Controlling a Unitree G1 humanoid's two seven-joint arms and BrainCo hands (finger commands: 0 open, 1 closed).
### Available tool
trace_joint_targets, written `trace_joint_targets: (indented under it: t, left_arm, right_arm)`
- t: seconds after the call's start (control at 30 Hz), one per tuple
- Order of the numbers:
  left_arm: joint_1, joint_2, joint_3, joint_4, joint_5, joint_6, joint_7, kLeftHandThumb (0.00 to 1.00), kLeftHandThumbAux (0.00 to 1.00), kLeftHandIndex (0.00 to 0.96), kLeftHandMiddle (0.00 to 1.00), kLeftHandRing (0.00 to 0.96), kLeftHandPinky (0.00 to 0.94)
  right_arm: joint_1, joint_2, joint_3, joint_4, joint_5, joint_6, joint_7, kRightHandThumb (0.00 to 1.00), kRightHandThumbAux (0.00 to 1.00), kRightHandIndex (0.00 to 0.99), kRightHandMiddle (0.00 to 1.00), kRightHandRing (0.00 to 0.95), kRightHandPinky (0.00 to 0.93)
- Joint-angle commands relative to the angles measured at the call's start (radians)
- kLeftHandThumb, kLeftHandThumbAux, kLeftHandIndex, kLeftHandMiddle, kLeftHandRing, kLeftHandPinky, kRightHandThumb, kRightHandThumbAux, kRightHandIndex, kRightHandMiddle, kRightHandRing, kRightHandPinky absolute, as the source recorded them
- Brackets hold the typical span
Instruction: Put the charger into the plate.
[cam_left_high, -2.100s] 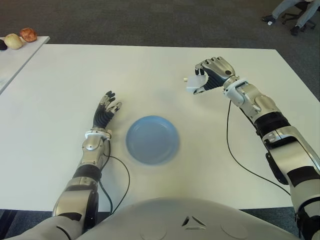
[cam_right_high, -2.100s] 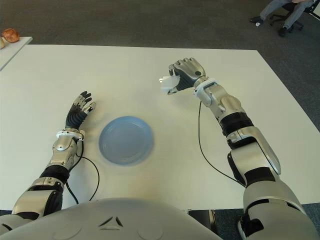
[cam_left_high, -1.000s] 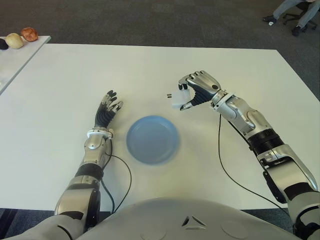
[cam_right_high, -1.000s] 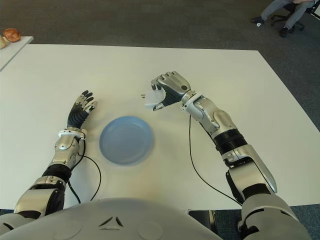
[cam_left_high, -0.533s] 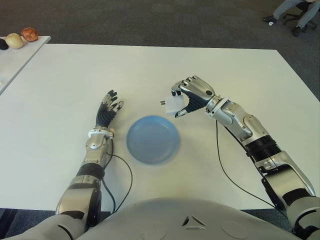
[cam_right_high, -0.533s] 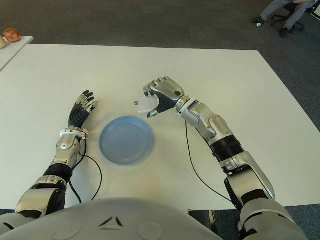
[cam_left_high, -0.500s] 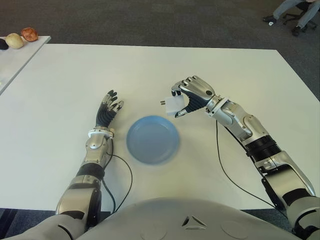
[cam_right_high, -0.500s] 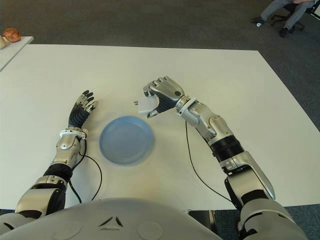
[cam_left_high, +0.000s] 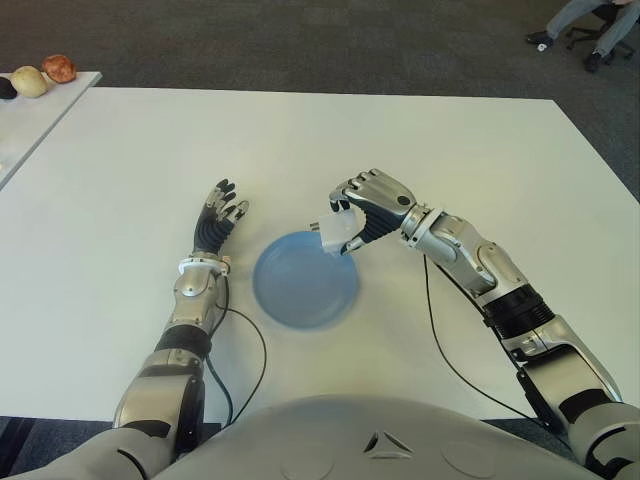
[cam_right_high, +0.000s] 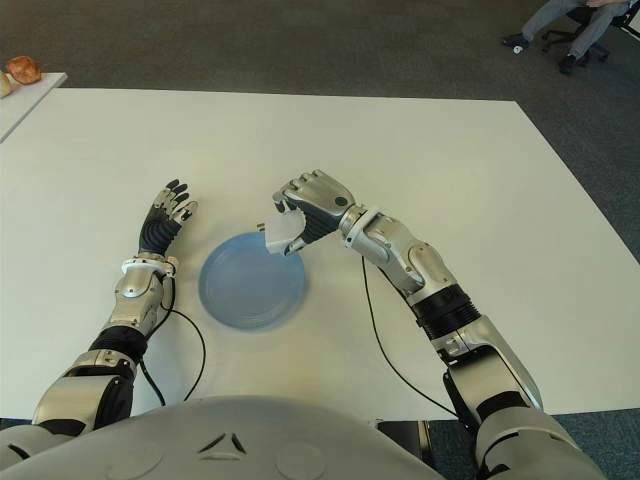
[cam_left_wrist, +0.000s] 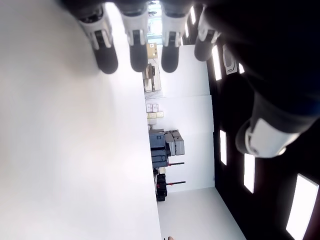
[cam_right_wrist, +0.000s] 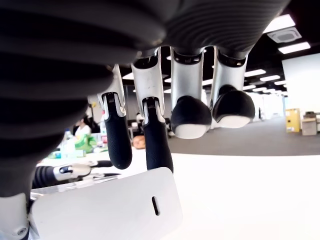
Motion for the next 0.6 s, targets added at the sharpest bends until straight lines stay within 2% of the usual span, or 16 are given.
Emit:
trace_joint_targets:
  t: [0.03, 0.6]
  left_arm:
    - [0.065, -0.039, -0.012, 0.081, 0.01, 0.1, -0.003, 0.0, 0.584, 0.054, 0.117, 0.11, 0.114]
    - [0.062, -0.047, -0.015, 0.078, 0.01, 0.101, 0.0, 0.0, 0.589, 0.055, 0.126, 0.121, 0.127]
  right_arm:
    - [0.019, 0.005, 0.009, -0.026, 0.01, 0.008, 0.051, 0.747, 0.708, 0.441, 0.875, 0.875, 0.872]
    - [0.061, 0.032, 0.035, -0.076, -0.017, 0.016, 0.093, 0.75, 0.704, 0.443, 0.875, 0.871, 0.868]
